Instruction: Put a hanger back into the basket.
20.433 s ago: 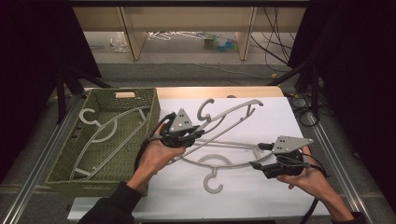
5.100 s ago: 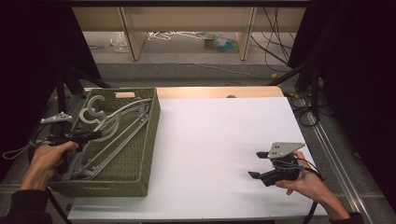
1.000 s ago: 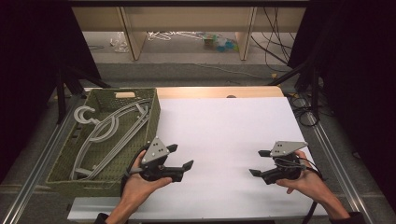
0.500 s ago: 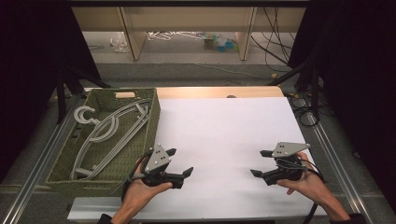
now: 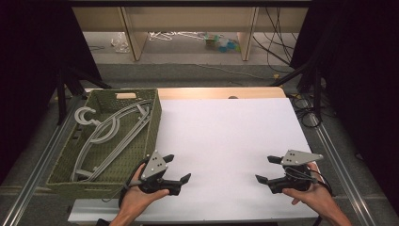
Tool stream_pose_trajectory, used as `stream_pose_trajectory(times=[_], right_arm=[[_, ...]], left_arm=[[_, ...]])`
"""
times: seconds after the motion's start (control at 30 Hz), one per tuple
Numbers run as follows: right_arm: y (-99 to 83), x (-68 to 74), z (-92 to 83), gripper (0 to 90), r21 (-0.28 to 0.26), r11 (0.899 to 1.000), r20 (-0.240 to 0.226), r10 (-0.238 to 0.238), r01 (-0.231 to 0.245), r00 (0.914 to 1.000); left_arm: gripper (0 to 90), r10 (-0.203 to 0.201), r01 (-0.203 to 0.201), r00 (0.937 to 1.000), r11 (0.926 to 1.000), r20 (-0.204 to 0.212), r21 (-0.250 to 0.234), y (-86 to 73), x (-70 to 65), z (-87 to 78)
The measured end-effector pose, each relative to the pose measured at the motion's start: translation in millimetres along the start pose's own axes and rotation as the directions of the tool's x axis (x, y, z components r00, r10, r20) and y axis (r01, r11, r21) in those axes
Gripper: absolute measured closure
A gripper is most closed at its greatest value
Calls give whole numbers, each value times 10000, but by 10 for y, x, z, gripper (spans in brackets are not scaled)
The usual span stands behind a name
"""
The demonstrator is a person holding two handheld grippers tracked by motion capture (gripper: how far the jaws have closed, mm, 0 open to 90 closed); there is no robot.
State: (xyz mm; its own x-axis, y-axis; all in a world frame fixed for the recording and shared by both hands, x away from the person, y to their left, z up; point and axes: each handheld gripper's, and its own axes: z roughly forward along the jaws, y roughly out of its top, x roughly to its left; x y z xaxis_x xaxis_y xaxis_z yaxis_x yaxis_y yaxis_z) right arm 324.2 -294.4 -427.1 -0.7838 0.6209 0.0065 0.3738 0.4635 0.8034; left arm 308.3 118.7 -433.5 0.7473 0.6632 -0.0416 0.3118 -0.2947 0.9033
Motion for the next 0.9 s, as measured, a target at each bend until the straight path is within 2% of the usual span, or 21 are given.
stream_pose_trajectory(times=[0.23,0.5,0.53,0.9], right_arm=[[-41,56,-55,186,-185,9995,21,265,-265,9996],[-50,63,-45,186,-253,9994,-3,238,-238,9997],[-43,59,-53,186,-92,9997,-89,225,-226,9997],[-35,56,-62,186,-242,9994,21,256,-256,9997]], left_arm=[[164,-16,16,10000,9999,-44,-102,-12,12,-23],[164,-37,37,10000,10000,-34,7,-17,6,-17],[164,-69,69,10000,10000,-33,3,-21,5,-16],[164,-39,38,10000,10000,-34,-57,-16,13,-22]])
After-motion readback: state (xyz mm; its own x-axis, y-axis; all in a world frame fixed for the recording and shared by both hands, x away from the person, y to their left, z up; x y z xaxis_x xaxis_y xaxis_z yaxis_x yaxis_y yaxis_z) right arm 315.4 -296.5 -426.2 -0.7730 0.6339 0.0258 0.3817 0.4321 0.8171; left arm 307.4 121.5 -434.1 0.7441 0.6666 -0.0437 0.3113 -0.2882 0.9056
